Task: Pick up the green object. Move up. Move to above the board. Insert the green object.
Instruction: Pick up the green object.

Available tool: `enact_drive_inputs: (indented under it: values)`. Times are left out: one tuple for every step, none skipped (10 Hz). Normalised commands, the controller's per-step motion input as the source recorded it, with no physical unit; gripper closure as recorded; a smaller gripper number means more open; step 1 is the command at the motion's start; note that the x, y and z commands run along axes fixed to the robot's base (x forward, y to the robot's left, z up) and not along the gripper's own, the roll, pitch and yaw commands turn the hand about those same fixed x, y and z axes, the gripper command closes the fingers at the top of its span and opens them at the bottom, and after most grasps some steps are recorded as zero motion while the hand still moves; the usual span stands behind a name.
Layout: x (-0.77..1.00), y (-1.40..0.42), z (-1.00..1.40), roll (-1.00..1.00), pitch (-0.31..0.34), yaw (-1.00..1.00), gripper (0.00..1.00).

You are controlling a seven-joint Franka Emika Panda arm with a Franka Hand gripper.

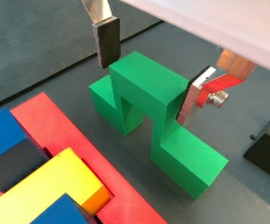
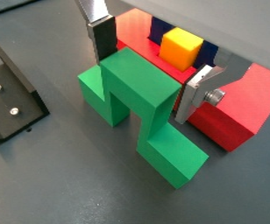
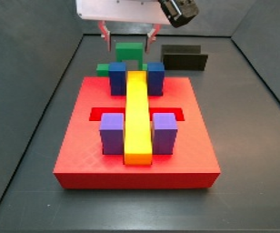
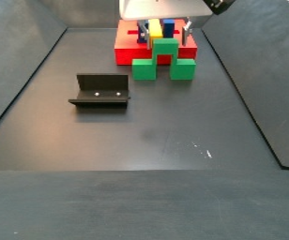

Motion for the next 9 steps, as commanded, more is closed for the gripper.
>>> enact_drive_inputs:
  values:
    - [0.00,0.00,-0.24,0.00,0.000,0.00,0.00]
    - [0.00,0.00,-0.25,0.00,0.000,0.00,0.00]
    - [0.00,0.00,-0.25,0.00,0.000,0.00,0.00]
    - [0.00,0.00,-0.25,0.00,0.000,0.00,0.00]
    - [0.00,0.01,-0.20,0.00,0.000,0.00,0.00]
    - [0.00,0.04,-0.08,-0.01,0.000,0.00,0.00]
    - [-0.01,0.00,0.00,-0.01,0.000,0.00,0.00]
    - [0.00,0.00,0.00,0.00,0.000,0.00,0.00]
    - [0.00,0.00,0.00,0.00,0.000,0.00,1.00]
